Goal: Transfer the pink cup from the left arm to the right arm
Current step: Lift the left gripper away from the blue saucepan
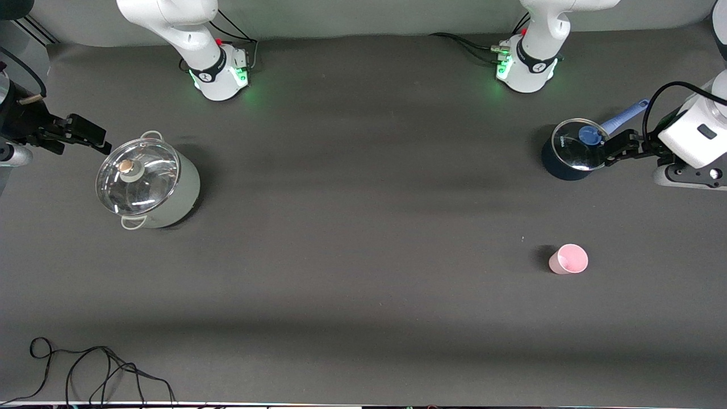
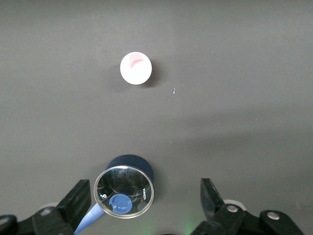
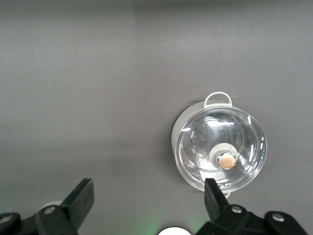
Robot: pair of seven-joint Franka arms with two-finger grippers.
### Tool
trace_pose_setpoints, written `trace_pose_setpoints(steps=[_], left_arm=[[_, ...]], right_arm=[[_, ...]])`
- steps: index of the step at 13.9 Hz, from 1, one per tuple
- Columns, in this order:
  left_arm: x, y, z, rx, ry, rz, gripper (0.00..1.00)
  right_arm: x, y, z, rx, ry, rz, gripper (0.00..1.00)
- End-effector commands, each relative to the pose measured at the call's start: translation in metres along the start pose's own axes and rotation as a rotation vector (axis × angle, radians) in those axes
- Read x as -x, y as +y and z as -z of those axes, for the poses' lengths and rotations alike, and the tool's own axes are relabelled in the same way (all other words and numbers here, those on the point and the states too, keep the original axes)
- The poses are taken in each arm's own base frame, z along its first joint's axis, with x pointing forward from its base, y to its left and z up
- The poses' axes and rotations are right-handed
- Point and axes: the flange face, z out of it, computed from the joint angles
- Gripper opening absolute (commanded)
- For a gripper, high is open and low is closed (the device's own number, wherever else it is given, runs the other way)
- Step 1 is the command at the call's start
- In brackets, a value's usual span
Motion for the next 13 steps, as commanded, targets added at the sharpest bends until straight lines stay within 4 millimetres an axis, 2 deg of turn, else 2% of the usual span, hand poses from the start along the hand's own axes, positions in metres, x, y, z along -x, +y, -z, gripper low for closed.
trace_pose_setpoints(steps=[1,8,12,13], left_arm=[[-0.004,-0.001,0.005,-0.012,0.027,-0.013,1.00],[-0.008,0.002,0.003,-0.011,0.033,-0.015,1.00],[-0.008,0.004,0.004,-0.012,0.038,-0.019,1.00],[-0.008,0.005,0.004,-0.010,0.038,-0.021,1.00]], right_arm=[[-0.003,-0.003,0.004,0.013,-0.003,-0.030,1.00],[-0.005,-0.003,0.000,0.013,-0.012,-0.026,1.00],[-0.010,-0.003,-0.008,0.013,-0.029,-0.023,1.00],[-0.015,-0.002,-0.017,0.012,-0.045,-0.021,1.00]])
